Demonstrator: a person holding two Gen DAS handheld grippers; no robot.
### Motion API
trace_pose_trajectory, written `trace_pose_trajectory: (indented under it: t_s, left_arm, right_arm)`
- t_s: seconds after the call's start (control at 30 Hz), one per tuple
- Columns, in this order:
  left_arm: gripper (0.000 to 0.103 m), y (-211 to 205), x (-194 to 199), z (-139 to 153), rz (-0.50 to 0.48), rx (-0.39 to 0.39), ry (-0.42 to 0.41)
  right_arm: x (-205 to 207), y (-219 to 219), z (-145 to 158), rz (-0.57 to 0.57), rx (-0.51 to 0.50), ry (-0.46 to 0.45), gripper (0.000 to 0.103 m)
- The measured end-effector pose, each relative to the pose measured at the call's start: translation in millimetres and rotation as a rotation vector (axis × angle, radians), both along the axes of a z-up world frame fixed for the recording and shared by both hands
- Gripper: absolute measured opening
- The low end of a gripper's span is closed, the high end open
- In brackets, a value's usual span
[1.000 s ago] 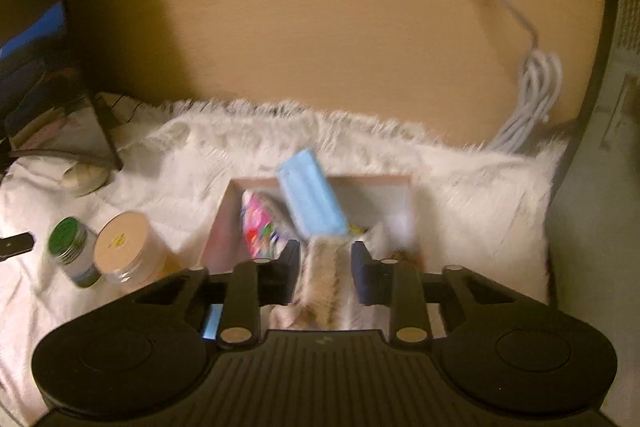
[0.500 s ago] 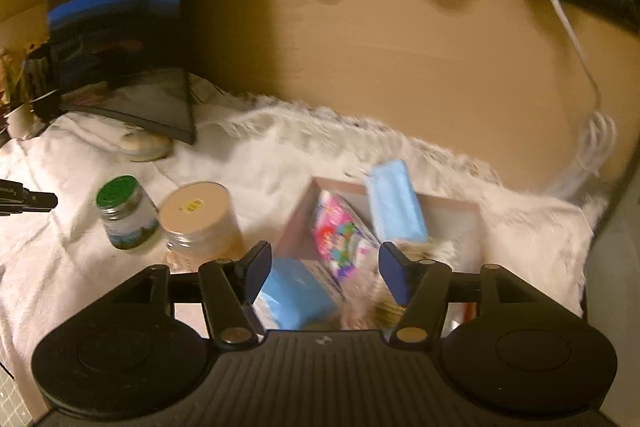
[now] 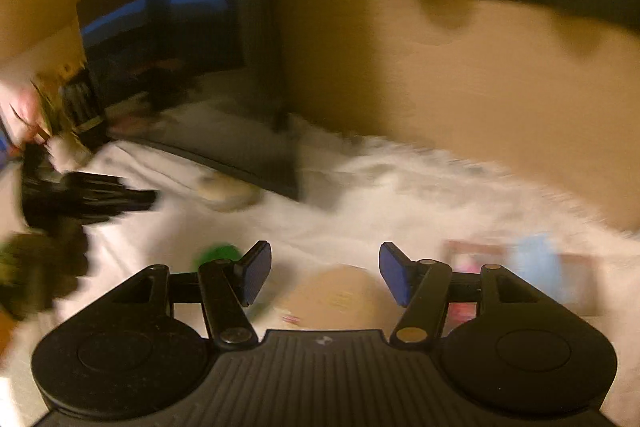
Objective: Organize soft objects
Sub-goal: 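Move the left gripper to the round cream zippered case while the right approaches the candy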
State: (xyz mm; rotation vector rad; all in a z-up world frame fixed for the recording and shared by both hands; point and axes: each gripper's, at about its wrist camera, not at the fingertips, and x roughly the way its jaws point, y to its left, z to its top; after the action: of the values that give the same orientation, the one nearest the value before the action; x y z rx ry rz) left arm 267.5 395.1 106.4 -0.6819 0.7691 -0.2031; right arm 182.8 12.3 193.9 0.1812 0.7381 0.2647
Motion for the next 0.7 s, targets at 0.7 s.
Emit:
trace_pose_trajectory:
  t_s: [0.7]
  left_arm:
    - [0.042,9,92,-33,-0.343,0.030,0.102]
  right_arm:
    - [83,77,-35,-0.090,0.030,0.148,0.030]
